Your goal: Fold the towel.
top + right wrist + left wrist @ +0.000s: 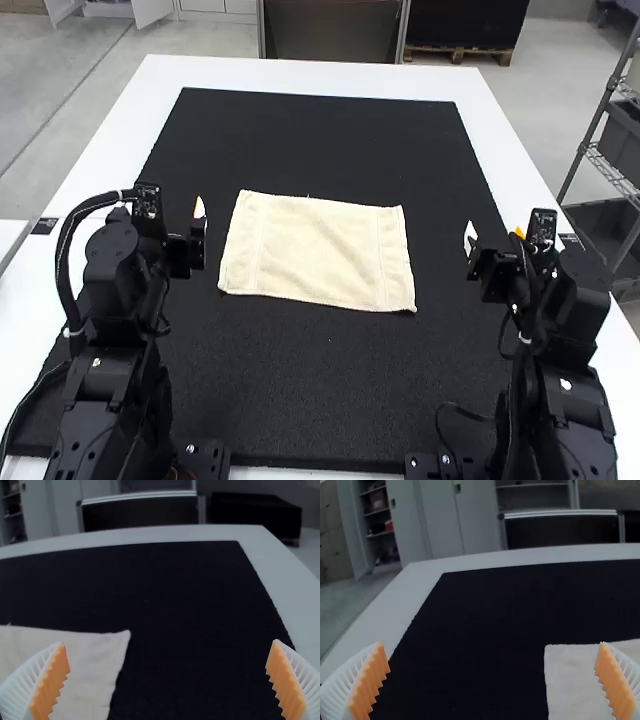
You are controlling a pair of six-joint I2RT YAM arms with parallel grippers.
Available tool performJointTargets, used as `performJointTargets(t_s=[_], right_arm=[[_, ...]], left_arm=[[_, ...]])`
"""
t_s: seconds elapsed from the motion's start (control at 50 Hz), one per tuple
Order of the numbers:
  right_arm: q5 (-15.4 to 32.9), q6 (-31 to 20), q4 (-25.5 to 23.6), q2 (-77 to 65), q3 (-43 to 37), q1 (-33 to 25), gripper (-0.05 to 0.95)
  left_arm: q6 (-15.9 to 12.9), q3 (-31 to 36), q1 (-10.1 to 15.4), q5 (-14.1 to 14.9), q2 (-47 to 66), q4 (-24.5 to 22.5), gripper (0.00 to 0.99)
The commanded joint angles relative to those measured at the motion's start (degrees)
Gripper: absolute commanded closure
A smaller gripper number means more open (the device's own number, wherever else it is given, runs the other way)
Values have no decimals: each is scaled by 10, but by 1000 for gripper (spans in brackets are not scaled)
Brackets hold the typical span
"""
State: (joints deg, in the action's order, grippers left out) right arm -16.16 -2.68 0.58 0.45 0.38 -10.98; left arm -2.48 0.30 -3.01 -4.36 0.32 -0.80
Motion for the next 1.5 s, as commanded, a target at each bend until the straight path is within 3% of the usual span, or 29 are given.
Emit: performJointTargets(t_s=[0.0,0.76,0.86,0.92,0.98,1.06,1.2,1.38,1.48], right_arm=[[2,-7,-18,-4,-4,-4,-11],[2,-10,-18,-4,-4,-4,-10],[3,-57,6,-4,-5,-4,-10],[34,-65,21,-4,-5,-4,-10],[54,-64,41,-4,-4,-4,-10],[65,-52,94,-4,-2,-4,-10],[72,-50,93,-3,16,-4,-5],[76,-48,130,19,74,-11,15],[78,-13,134,70,129,-18,15]], left_arm=[[6,-3,-2,-4,-4,-4,28],[10,-2,-3,-5,-4,-10,30],[6,-3,-3,-5,-4,-33,33],[4,-2,-4,-14,-4,-47,34],[-7,-2,-8,-38,-4,-71,43],[-9,0,-10,-44,-4,-97,49],[-15,7,-15,-45,-4,-129,75],[-17,49,-16,-43,10,-155,82],[-17,96,-14,-41,48,-154,84]])
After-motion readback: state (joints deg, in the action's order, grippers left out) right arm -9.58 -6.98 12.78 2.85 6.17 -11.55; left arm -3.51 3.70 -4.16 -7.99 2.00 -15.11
